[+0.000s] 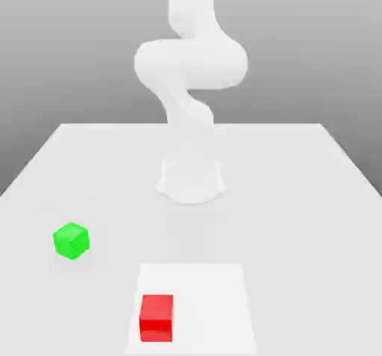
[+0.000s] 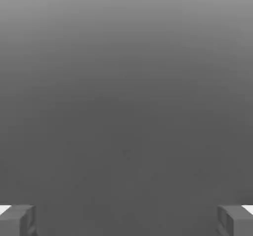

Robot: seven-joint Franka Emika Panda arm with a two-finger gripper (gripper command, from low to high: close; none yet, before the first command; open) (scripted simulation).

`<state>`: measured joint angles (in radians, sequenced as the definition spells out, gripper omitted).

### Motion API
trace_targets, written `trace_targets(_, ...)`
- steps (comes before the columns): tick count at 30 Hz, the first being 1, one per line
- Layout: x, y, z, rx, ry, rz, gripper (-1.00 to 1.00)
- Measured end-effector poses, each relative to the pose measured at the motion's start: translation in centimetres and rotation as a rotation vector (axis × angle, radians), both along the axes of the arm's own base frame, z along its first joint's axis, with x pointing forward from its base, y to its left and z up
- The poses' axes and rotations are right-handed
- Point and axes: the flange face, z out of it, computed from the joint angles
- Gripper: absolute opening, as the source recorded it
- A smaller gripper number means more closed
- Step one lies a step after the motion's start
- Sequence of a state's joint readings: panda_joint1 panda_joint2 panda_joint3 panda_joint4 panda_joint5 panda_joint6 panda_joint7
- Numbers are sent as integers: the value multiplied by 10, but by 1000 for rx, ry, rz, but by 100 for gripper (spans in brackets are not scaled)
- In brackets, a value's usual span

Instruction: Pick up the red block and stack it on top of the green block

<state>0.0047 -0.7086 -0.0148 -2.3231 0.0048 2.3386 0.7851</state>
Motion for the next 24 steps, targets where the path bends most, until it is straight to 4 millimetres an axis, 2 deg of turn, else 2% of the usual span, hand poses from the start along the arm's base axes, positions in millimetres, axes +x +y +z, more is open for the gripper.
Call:
trace_targets(3,37,-7,-54,5,95,4,0)
trace_targets(6,65,-13,-110,8,186,7,0)
trace_targets(12,98,-24,-228,10,365,8,0)
trace_targets(17,102,-34,-328,7,515,6,0)
trace_targets(24,77,-47,-458,-6,709,0,0)
